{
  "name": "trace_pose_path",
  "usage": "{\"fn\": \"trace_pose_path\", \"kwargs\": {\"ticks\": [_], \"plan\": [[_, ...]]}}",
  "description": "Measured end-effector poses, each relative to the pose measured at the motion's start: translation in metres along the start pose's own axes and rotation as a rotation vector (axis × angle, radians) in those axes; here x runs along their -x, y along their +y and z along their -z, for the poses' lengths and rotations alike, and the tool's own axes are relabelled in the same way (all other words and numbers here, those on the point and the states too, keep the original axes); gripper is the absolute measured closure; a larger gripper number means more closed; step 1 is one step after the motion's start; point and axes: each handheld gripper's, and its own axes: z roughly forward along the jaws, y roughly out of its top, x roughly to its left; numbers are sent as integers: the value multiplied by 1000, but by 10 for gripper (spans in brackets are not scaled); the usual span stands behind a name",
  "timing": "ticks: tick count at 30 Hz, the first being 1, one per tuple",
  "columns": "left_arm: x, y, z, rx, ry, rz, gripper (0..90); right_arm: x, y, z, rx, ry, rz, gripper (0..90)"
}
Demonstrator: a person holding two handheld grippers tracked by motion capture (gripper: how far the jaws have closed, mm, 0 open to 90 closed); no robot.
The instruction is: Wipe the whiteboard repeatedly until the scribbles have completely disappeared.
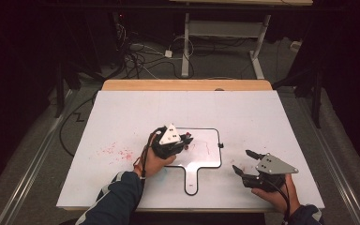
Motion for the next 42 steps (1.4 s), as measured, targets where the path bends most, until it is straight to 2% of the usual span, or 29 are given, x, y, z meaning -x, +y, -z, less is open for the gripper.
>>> {"fn": "trace_pose_path", "kwargs": {"ticks": [1,4,6,10,12,14,16,17,19,20,23,26,28,31,32,35,36,38,40,42], "plan": [[-4,-1,2,-3,16,-2,789,0,0,0,0,-1,0,314],[-14,-6,6,4,20,42,789,2,-1,0,-3,-1,-7,314],[-15,-8,8,14,-4,68,789,1,-1,1,-3,0,-4,314],[-4,-5,6,15,-45,34,789,1,0,1,2,1,-2,314],[1,-3,3,13,-43,9,789,1,-1,1,1,4,-3,313],[0,-2,3,5,-27,-8,789,1,-1,0,0,4,-2,314],[-8,-4,6,-5,6,-3,789,0,0,1,0,4,-2,314],[-13,-6,9,-7,16,15,789,0,0,1,0,4,-2,314],[-20,-11,16,-5,7,53,789,1,-1,1,1,5,-2,314],[-19,-11,17,-4,1,58,789,1,-1,2,0,3,-6,314],[-10,-8,14,-4,-26,35,789,1,-1,2,3,3,-7,314],[-3,-2,3,8,-41,11,789,1,0,1,2,3,-6,314],[-2,1,-5,17,-41,-2,789,0,0,1,2,8,-3,314],[-10,3,-11,17,-16,-1,789,-1,0,1,2,11,3,314],[-15,2,-11,19,-1,7,789,-1,0,1,2,13,6,314],[-26,-3,-9,38,-14,62,789,0,-1,2,0,11,1,314],[-25,-3,-9,44,-19,73,789,1,-2,3,0,8,-3,314],[-19,0,-13,44,-40,55,789,2,-2,4,5,5,-5,314],[-7,5,-17,36,-62,14,789,2,-2,4,3,5,-5,314],[0,8,-17,19,-55,-32,789,1,-1,4,4,6,-4,314]]}}
